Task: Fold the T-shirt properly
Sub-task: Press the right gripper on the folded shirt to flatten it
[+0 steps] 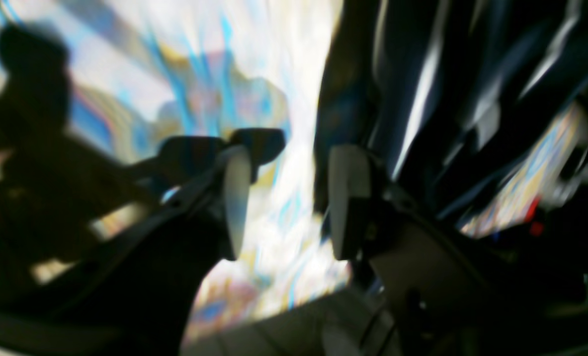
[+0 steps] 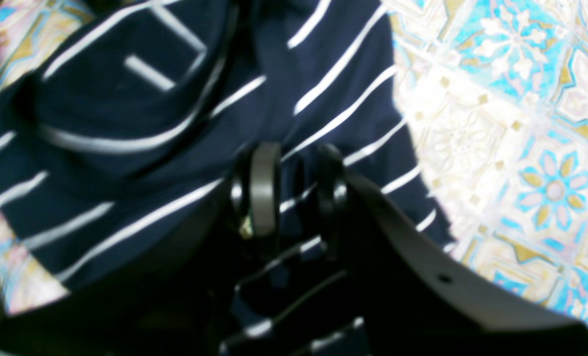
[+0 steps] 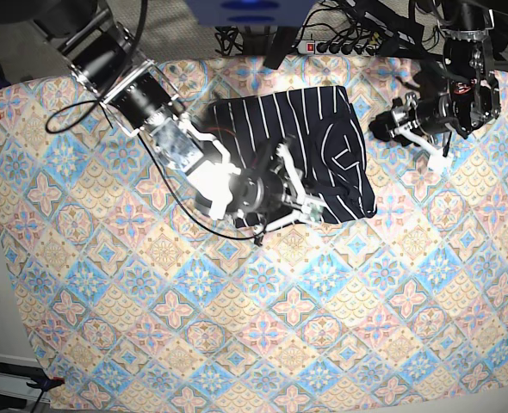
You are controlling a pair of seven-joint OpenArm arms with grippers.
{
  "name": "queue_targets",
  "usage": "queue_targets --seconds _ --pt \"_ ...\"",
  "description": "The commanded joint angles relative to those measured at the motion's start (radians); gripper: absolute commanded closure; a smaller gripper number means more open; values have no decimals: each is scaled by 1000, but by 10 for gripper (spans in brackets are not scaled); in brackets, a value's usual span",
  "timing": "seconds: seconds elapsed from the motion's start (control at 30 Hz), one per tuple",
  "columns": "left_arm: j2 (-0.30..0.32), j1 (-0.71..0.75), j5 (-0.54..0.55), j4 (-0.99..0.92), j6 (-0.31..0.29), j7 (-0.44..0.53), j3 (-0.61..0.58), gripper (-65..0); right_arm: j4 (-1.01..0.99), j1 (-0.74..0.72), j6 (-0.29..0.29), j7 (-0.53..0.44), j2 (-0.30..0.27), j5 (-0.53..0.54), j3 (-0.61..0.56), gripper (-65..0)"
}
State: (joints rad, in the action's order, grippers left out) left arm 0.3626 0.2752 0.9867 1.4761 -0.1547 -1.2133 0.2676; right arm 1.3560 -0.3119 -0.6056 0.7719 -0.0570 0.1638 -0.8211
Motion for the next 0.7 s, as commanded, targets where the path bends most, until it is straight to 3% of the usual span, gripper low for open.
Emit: queue_targets --seconds 0.0,0.13,0.33,0.67 --pt "23 -1 18 16 -6 17 -1 -242 -23 -17 -4 -32 41 16 1 -127" --pt "25 8 18 16 -6 17 -3 -241 -123 -34 -4 -76 98 -16 -4 -127" --pt "39 20 19 16 -4 17 -3 -240 -227 -33 -4 -85 214 -160 -4 -127" --pt "45 22 21 145 -4 17 -3 -240 -192 -31 -4 -133 214 -195 7 -127"
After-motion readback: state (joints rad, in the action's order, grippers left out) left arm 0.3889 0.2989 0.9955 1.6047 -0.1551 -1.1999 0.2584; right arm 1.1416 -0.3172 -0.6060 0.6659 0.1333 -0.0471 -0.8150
